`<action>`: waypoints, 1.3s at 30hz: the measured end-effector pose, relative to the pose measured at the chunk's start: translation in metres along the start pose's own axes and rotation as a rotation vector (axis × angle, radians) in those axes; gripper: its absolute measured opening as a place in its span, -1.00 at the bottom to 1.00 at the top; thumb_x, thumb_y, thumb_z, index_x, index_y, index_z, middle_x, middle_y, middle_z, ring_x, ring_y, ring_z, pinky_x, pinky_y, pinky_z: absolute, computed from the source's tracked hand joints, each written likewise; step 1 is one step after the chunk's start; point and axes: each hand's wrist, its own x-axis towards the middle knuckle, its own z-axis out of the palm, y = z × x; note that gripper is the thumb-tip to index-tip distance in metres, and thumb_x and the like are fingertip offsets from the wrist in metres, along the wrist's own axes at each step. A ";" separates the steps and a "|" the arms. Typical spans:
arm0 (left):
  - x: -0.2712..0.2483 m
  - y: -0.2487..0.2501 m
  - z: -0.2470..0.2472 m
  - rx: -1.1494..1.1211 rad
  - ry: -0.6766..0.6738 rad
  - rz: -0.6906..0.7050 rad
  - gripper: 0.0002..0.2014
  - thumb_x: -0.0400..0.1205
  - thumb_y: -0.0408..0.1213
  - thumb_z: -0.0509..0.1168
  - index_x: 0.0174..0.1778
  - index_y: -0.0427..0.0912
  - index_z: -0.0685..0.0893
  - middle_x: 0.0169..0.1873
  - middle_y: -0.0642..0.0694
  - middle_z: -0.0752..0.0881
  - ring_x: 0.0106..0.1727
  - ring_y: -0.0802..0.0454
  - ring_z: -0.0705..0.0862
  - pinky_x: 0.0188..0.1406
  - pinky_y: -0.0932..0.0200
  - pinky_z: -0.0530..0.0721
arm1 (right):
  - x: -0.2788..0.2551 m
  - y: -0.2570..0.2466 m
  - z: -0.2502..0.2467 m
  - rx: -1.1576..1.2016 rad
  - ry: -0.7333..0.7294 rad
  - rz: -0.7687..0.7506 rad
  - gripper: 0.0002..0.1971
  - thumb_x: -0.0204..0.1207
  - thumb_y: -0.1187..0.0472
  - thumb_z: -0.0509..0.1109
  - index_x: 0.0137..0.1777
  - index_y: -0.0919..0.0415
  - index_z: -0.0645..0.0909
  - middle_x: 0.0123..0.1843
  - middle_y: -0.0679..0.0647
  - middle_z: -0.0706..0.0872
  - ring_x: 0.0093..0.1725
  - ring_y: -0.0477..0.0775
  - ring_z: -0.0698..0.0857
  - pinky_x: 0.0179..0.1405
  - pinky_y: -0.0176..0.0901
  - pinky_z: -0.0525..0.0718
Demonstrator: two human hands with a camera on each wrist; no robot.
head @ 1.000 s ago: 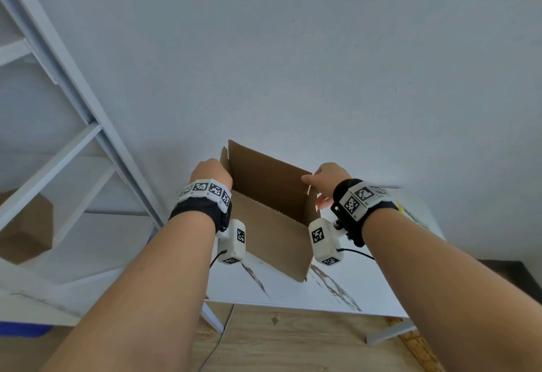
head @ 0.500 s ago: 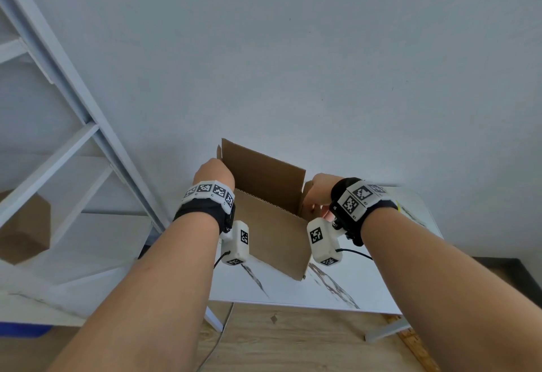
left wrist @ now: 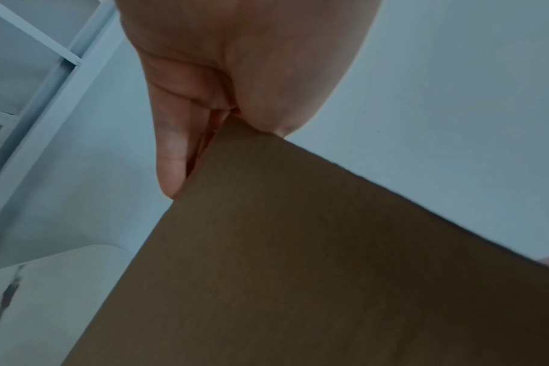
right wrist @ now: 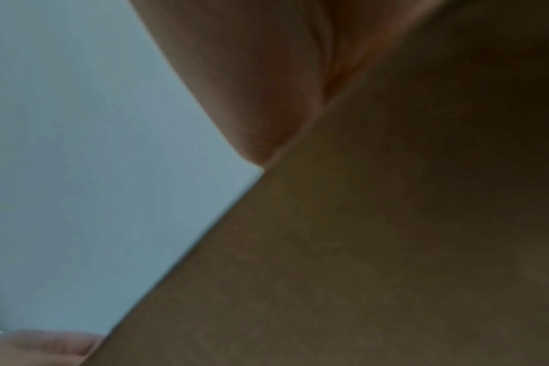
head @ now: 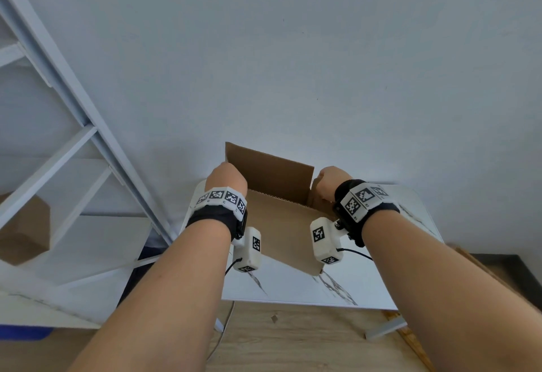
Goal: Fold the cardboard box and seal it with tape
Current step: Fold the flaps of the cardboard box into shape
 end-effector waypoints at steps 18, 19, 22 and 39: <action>0.001 -0.019 -0.001 0.054 0.000 0.171 -0.48 0.64 -0.53 0.03 0.52 -0.11 0.47 0.49 -0.20 0.46 0.44 -0.23 0.50 0.38 0.00 0.48 | 0.002 0.019 -0.006 0.008 0.235 -0.091 -0.86 0.49 0.17 0.46 -0.05 0.19 0.58 0.05 0.13 0.73 0.07 0.17 0.69 -0.08 -0.10 0.59; 0.002 -0.018 -0.001 0.068 -0.001 0.158 -0.51 0.64 -0.52 0.05 0.50 -0.17 0.47 0.48 -0.21 0.47 0.44 -0.23 0.50 0.39 0.00 0.47 | 0.002 0.017 -0.008 0.008 0.196 -0.066 -0.77 0.45 0.18 0.51 0.04 0.23 0.61 0.08 0.15 0.73 0.08 0.17 0.70 -0.06 -0.09 0.63; 0.003 -0.015 0.001 0.072 0.032 0.150 -0.51 0.64 -0.51 0.05 0.51 -0.18 0.45 0.43 -0.22 0.51 0.39 -0.23 0.55 0.32 -0.01 0.52 | 0.001 0.011 -0.011 0.013 -0.031 -0.023 -0.42 0.37 0.38 0.52 0.40 0.30 0.45 0.21 0.24 0.66 0.12 0.26 0.70 0.05 0.01 0.72; -0.024 -0.007 0.022 -0.304 0.120 0.014 -0.45 0.59 -0.49 0.04 0.52 -0.09 0.27 -0.09 -0.11 0.65 -0.23 -0.16 0.59 -0.36 0.08 0.46 | 0.013 0.045 0.020 0.473 0.510 0.003 -0.71 0.51 0.29 0.29 -0.44 0.05 0.59 -0.44 -0.01 0.52 -0.23 0.17 0.44 -0.43 -0.18 0.33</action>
